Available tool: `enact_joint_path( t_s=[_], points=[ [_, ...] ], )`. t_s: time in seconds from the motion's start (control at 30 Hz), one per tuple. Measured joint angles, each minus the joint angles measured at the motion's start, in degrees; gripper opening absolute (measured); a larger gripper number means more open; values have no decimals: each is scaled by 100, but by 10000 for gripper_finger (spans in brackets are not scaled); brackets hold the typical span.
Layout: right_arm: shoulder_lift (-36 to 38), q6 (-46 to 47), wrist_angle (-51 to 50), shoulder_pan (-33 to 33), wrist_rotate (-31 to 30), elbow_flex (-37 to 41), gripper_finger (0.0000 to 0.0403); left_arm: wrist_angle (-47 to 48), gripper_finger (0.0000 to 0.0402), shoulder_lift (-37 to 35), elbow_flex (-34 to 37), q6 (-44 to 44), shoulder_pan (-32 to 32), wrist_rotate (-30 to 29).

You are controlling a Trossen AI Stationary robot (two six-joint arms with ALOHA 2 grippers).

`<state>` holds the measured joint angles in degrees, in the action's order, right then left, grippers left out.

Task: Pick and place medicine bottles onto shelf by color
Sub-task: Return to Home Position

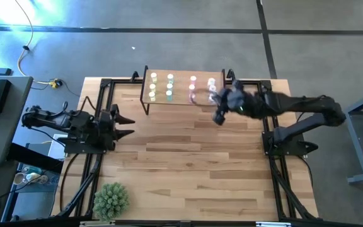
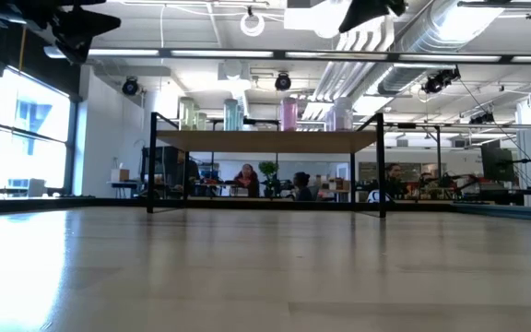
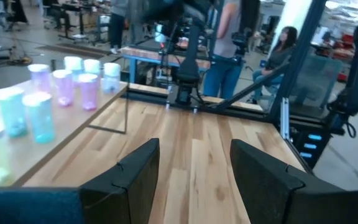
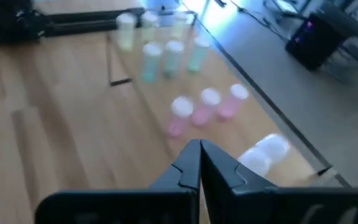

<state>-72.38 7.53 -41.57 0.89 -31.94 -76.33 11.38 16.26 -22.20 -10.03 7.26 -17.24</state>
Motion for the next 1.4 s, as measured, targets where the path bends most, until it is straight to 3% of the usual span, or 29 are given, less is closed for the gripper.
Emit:
enact_joint_path(
  t_s=[0.23,0.43,0.67,0.97,1.2,1.4],
  points=[
    [1221,252,1440,-832,-220,2074,0,172,186,-524,81,240,-1,-8],
    [2357,370,2592,-1327,-213,3693,0,-252,186,-890,854,176,-1,9],
    [3564,-340,4443,-1673,-198,5281,0,-837,186,-1303,1565,-30,-1,138],
    [4601,-500,4985,-1873,242,6228,0,-883,186,-1603,1969,106,-1,200],
    [5015,-500,5332,-1970,347,6764,0,-900,186,-1601,1969,126,-1,174],
    [5224,-472,5402,-1983,434,7052,0,-999,186,-1603,1967,558,-6,-181]
  ],
)
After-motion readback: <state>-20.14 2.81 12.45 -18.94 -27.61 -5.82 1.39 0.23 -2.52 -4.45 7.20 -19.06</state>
